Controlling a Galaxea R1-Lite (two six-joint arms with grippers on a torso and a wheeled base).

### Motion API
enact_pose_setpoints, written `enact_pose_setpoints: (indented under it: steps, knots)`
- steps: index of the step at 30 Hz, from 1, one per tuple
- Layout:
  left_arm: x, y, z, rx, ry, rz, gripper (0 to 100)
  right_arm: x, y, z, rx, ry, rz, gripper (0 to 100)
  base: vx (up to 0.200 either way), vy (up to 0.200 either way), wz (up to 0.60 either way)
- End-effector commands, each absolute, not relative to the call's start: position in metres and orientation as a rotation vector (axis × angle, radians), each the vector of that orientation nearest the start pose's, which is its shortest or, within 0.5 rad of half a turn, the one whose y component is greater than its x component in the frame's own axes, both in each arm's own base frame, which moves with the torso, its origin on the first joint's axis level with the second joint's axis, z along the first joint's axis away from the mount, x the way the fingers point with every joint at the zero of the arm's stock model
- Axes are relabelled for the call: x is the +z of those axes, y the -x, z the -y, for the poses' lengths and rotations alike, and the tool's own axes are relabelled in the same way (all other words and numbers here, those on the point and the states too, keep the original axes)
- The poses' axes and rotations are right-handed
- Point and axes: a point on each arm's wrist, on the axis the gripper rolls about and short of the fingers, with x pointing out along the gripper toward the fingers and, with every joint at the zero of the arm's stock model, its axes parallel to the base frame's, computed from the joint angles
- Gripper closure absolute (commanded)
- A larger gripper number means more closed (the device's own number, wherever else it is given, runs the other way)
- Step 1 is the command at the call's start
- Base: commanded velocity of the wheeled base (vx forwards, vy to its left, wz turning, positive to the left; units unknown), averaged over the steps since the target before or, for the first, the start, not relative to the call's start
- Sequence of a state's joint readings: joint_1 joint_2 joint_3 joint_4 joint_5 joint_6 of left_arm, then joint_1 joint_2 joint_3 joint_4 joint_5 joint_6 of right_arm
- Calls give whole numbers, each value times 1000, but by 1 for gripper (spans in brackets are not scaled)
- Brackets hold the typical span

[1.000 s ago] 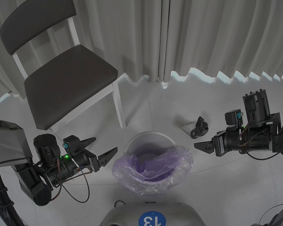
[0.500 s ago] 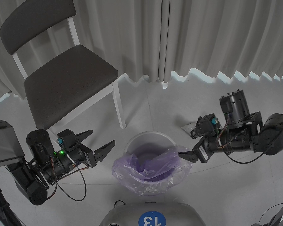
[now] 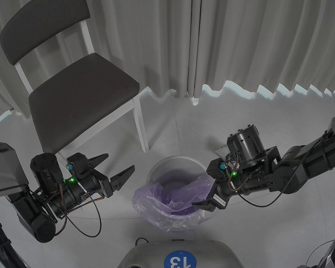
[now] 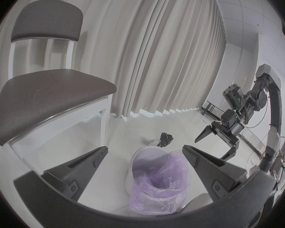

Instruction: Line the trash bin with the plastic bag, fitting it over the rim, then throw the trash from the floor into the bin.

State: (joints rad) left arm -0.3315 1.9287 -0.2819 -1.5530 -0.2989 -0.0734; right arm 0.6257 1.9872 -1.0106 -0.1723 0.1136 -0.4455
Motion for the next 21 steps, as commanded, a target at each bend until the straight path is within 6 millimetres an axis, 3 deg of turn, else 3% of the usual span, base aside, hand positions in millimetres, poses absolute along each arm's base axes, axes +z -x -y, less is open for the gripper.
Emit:
enact_pose_setpoints:
  steps: [1,5,21]
  knots:
    - [92,-252,93,-625,70,-106,0,63,-294,-218,888,630,-683,0,0,0,0]
    - [93,-253,90,-615,69,-102,0,49,-302,-224,918,642,-666,0,0,0,0]
    - [93,-254,88,-619,70,-102,0,28,-302,-229,963,652,-716,0,0,0,0]
